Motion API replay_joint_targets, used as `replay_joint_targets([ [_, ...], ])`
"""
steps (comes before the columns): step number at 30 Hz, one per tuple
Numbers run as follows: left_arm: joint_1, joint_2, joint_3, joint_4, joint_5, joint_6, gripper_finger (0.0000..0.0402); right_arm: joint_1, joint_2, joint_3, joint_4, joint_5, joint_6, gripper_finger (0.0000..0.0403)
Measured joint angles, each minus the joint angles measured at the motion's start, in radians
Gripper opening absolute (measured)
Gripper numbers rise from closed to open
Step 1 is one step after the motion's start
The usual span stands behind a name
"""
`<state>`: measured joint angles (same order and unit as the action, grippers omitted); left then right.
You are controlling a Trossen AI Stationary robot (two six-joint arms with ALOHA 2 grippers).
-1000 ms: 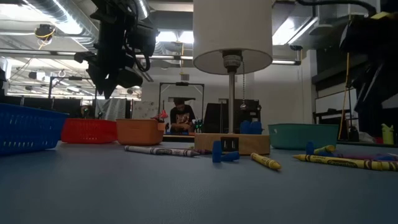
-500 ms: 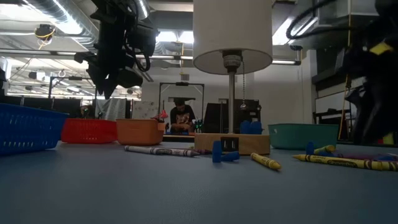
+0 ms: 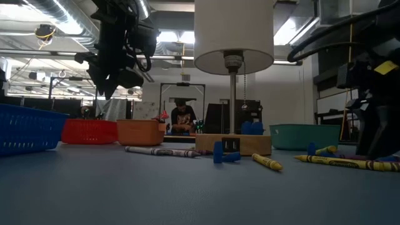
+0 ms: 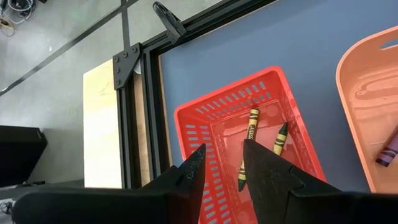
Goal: Sort crayons
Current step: Put the violet crayon into the orange bin
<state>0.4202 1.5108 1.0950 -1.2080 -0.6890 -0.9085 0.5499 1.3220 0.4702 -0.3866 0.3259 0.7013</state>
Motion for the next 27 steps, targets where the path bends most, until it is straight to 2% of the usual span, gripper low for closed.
replay_joint_targets([
  [7, -0.013, 0.000, 0.000, 0.021, 0.003, 0.003, 0.0092, 0.000, 0.000, 0.000, 0.002, -0.006, 0.000, 0.0071],
  [14, -0.083, 0.000, 0.000, 0.021, 0.003, 0.048, 0.0092, 0.000, 0.000, 0.000, -0.002, -0.005, 0.000, 0.0011],
  [23, -0.273, 0.000, 0.000, 0.020, 0.003, 0.048, 0.0092, -0.001, 0.005, 0.049, -0.027, -0.041, -0.044, 0.0023],
  [27, -0.369, 0.000, 0.000, 0.020, 0.003, 0.048, 0.0092, -0.001, 0.004, 0.085, -0.073, -0.039, -0.067, 0.0016],
])
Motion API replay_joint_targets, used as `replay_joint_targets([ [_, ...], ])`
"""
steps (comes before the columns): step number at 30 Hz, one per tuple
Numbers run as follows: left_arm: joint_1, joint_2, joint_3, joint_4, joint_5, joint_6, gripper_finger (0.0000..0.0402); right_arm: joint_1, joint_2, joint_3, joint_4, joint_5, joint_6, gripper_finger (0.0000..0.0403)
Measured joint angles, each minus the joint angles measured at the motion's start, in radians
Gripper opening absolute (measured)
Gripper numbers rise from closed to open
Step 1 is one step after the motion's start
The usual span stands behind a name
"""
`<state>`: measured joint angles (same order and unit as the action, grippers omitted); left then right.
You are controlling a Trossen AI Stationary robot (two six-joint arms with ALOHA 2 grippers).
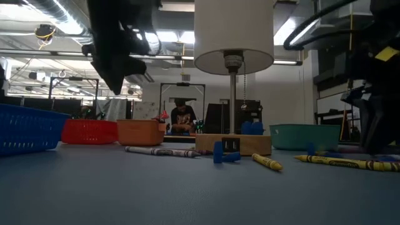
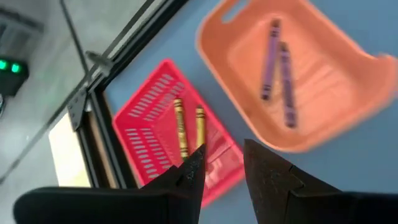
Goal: Sort crayons
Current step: Put the violet crayon into the orange bin
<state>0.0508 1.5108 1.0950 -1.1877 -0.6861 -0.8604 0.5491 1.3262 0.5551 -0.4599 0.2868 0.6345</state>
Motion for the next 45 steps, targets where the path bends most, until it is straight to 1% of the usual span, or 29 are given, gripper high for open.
replay_joint_targets([
  [4, -0.093, 0.000, 0.000, 0.000, 0.000, 0.003, 0.0092, 0.000, 0.000, 0.039, -0.049, 0.004, -0.013, 0.0011],
  [8, -0.179, 0.000, 0.000, 0.004, 0.000, 0.032, 0.0092, 0.000, -0.001, 0.068, -0.084, 0.008, -0.027, 0.0015],
  [13, -0.272, 0.000, 0.000, 0.060, 0.000, 0.034, 0.0092, 0.000, -0.001, 0.109, -0.127, 0.031, -0.071, 0.0017],
  [18, -0.344, 0.000, 0.000, 0.186, 0.027, 0.034, 0.0092, 0.000, -0.001, 0.155, -0.138, 0.096, -0.168, 0.0018],
  [25, -0.413, 0.000, 0.000, 0.432, 0.090, 0.036, 0.0092, 0.000, -0.002, 0.228, -0.124, 0.199, -0.301, 0.0018],
  [27, -0.427, 0.000, 0.000, 0.496, 0.110, 0.059, 0.0092, 0.000, -0.002, 0.247, -0.100, 0.215, -0.326, 0.0018],
  [30, -0.446, 0.000, 0.000, 0.601, 0.130, 0.135, 0.0092, 0.000, -0.002, 0.264, -0.037, 0.236, -0.367, 0.0018],
  [37, -0.475, 0.006, 0.000, 0.845, 0.131, 0.357, 0.0092, 0.000, -0.002, 0.266, 0.191, 0.244, -0.501, 0.0018],
  [39, -0.480, 0.008, 0.000, 0.892, 0.131, 0.418, 0.0092, 0.000, -0.002, 0.266, 0.261, 0.247, -0.544, 0.0018],
  [45, -0.479, 0.008, 0.000, 1.006, 0.128, 0.529, 0.0092, 0.000, -0.002, 0.266, 0.486, 0.253, -0.700, 0.0018],
])
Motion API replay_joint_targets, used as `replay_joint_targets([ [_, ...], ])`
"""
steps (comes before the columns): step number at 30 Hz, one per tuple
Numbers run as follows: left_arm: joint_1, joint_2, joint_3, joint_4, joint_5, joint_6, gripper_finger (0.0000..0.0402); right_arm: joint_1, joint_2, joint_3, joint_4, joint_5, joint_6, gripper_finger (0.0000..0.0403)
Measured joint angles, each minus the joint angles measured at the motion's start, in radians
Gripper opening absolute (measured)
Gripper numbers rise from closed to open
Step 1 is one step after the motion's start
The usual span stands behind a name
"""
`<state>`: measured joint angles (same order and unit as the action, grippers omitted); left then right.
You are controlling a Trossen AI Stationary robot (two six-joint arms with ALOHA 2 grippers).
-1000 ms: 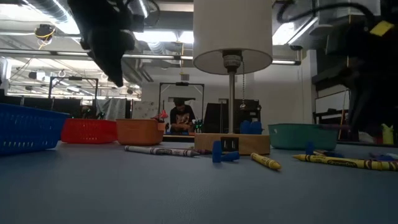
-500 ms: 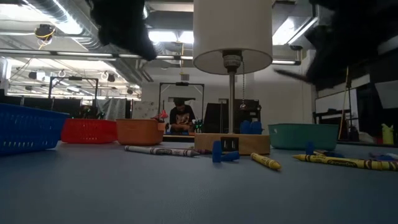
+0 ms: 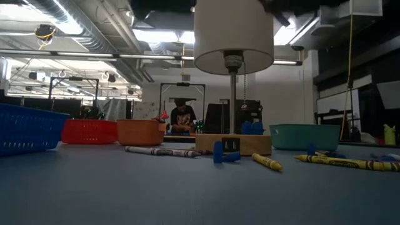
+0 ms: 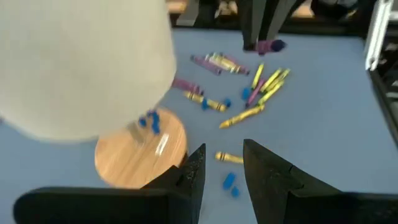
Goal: Sort crayons
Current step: Put the violet crayon into the orange bin
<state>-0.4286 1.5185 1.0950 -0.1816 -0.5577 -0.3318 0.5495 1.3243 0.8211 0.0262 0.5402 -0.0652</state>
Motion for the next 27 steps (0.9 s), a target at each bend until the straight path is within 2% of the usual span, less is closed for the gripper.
replay_joint_targets([
  [12, 0.000, 0.000, 0.000, 0.260, 0.002, 0.267, 0.0092, -0.001, -0.001, 0.000, 0.327, 0.000, -0.254, 0.0018],
  [18, 0.000, 0.000, 0.000, 0.417, 0.002, 0.420, 0.0092, -0.024, -0.001, 0.000, 0.424, -0.007, -0.320, 0.0018],
  [23, 0.003, 0.000, 0.000, 0.502, 0.029, 0.500, 0.0092, -0.075, -0.001, 0.000, 0.450, -0.049, -0.326, 0.0018],
  [27, 0.009, 0.000, 0.000, 0.546, 0.072, 0.546, 0.0092, -0.124, -0.001, 0.000, 0.452, -0.132, -0.326, 0.0018],
])
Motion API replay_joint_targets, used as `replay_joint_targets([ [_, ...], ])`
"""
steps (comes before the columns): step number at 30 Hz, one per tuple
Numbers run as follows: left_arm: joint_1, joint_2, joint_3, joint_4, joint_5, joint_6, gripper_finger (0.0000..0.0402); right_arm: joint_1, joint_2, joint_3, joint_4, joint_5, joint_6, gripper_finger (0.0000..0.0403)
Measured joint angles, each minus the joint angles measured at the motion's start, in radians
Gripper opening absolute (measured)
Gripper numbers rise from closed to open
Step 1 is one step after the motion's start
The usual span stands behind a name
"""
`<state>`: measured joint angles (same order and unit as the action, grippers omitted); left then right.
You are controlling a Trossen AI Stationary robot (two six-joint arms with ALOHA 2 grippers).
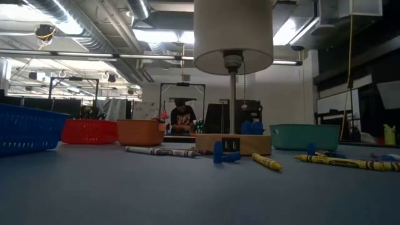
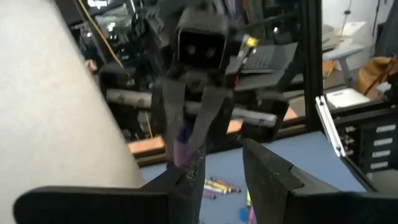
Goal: Sort crayons
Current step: Put the violet crayon into the orange bin
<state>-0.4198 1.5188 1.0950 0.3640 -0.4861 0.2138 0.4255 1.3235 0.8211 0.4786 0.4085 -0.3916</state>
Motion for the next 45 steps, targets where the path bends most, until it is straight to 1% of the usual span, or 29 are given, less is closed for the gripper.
replay_joint_targets([
  [5, 0.011, 0.000, 0.000, 0.018, 0.006, 0.006, 0.0092, -0.036, 0.000, 0.000, 0.014, -0.105, 0.000, 0.0018],
  [12, 0.014, 0.000, 0.000, 0.015, 0.004, 0.006, 0.0092, -0.034, 0.000, 0.000, 0.066, -0.118, -0.002, 0.0018],
  [21, 0.014, 0.000, 0.000, 0.010, 0.001, 0.005, 0.0092, -0.024, -0.001, 0.000, 0.056, -0.117, -0.003, 0.0019],
  [27, 0.015, 0.000, 0.000, 0.004, -0.001, 0.005, 0.0092, 0.027, -0.006, 0.000, 0.001, -0.042, -0.007, 0.0019],
  [32, 0.015, 0.000, 0.000, -0.003, -0.006, 0.005, 0.0092, 0.055, -0.008, 0.000, 0.003, -0.027, -0.008, 0.0019],
  [37, 0.015, 0.000, 0.000, -0.004, 0.064, 0.005, 0.0092, 0.052, -0.008, 0.000, 0.006, -0.025, -0.008, 0.0019],
  [45, 0.034, 0.000, 0.000, 0.000, 0.089, 0.005, 0.0092, 0.052, -0.008, 0.000, 0.022, -0.025, -0.008, 0.0019],
])
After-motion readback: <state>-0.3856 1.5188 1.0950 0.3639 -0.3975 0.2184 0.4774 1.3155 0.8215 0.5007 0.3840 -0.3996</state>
